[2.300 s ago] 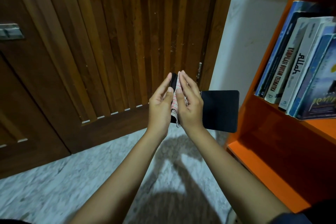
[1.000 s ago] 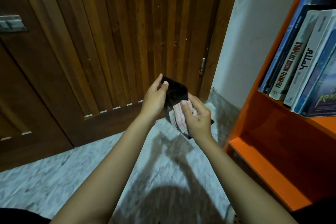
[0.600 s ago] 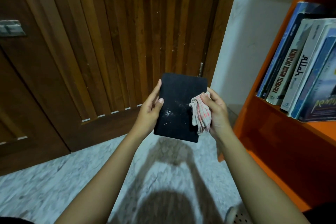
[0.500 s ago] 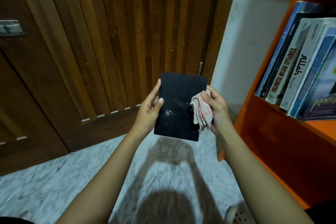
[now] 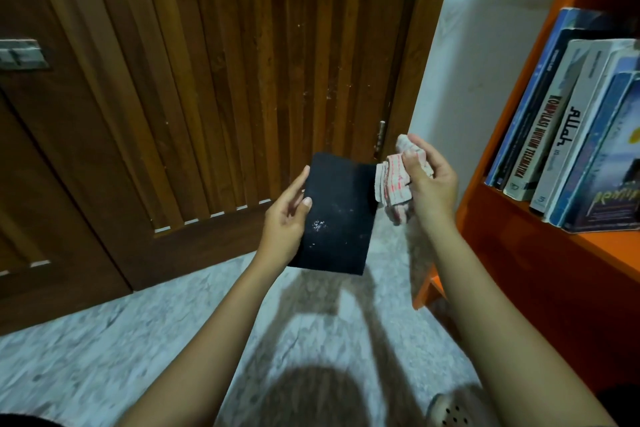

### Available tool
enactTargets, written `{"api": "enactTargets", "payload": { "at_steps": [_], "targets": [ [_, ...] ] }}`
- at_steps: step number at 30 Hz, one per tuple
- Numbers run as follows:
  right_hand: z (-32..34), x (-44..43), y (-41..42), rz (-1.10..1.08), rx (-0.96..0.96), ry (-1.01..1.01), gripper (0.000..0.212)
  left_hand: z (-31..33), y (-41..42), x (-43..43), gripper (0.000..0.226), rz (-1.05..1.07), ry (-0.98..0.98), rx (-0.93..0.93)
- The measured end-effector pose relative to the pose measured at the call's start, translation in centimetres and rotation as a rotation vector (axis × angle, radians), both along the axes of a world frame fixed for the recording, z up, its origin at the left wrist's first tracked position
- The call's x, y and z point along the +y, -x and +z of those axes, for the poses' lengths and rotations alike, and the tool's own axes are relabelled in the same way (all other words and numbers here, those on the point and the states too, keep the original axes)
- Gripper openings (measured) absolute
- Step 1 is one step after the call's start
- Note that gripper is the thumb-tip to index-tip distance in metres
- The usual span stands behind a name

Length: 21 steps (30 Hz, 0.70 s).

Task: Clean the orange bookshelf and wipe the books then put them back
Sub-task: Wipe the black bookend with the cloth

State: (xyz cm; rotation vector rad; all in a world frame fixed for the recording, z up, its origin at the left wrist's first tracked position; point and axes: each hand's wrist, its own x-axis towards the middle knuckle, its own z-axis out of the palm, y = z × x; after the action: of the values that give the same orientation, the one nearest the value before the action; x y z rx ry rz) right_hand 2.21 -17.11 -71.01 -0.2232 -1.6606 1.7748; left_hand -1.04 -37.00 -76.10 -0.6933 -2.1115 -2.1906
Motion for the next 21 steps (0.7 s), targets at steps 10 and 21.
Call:
{"api": "enactTargets", "payload": {
  "at_steps": [10,21],
  "targets": [
    [-3.1,-3.5,0.6,-0.22,-0.062,-0.517,0.041,1.6,-2.0,2.7,0.046,-0.023,-0.132,-0.043],
    [-1.5,-5.2,1.9,0.033,0.033,-0.744,0.039,2.5,-2.2,1.8,0.048,-0.14,-0.076,-0.025]
  ]
}}
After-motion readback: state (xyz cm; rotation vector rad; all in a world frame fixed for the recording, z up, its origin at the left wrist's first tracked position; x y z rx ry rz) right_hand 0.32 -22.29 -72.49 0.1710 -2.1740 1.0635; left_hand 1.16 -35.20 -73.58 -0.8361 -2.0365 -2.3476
